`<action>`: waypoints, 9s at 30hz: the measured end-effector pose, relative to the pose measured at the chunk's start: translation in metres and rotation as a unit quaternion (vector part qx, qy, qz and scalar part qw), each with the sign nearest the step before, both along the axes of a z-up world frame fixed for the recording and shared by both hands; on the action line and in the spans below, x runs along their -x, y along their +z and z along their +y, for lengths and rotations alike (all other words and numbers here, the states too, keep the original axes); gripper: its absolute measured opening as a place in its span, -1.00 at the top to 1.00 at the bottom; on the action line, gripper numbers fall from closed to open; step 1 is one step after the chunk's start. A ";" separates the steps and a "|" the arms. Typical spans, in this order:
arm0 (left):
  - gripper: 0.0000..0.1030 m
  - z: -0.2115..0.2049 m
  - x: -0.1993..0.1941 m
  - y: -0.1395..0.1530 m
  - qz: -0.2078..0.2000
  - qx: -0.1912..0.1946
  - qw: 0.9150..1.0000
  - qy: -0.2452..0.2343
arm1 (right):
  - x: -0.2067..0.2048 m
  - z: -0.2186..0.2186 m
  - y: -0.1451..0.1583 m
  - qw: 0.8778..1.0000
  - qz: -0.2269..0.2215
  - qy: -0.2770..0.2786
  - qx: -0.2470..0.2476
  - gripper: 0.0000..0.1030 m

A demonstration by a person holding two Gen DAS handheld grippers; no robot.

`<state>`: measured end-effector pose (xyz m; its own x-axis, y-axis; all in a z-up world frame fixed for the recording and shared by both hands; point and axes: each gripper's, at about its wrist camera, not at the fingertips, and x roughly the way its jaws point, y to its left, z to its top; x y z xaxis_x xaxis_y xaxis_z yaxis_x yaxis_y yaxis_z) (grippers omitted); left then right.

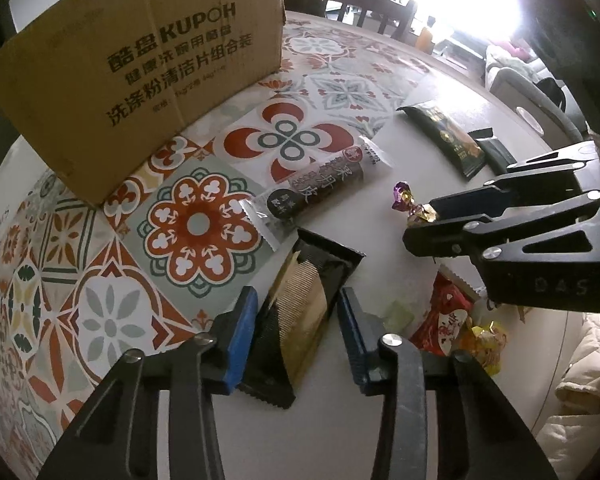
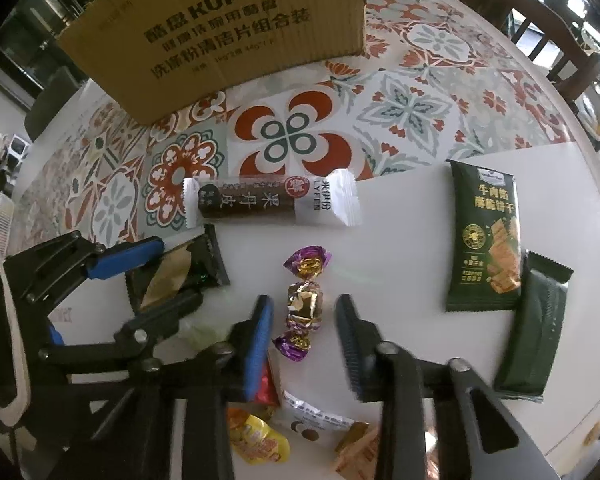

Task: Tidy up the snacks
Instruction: 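Grasp the black-gold biscuit bar with the left tool while the right tool grasps the purple candy, then carry the bar and candy over the box with both tools, then open both tools to drop the bar and candy into the box, then grasp the chocolate stick bar with the left tool while the right tool grasps the green cracker pack, then carry the chocolate bar and green cracker pack over the box with both tools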

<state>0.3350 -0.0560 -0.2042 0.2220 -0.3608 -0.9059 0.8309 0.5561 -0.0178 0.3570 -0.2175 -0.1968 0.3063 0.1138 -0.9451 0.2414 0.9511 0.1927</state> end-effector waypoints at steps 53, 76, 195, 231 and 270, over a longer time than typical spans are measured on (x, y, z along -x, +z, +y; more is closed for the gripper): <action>0.37 0.022 -0.026 0.212 -0.143 0.171 0.926 0.304 | -0.039 -0.023 0.188 0.956 -0.278 0.088 0.011 0.64; 0.37 -0.003 -0.135 0.225 -0.107 0.159 0.921 0.339 | -0.154 -0.046 0.203 0.959 -0.251 0.128 0.009 0.64; 0.09 -0.070 -0.061 -0.001 0.210 0.021 0.836 0.507 | -0.020 -0.115 -0.006 0.999 0.020 -0.031 0.024 -0.16; 0.57 -0.044 -0.027 0.064 0.060 0.058 0.924 0.372 | -0.014 -0.094 0.066 0.995 -0.094 0.032 0.031 0.10; 0.57 0.000 -0.106 0.222 -0.093 0.149 0.919 0.353 | -0.119 -0.051 0.214 0.952 -0.285 0.105 0.037 0.10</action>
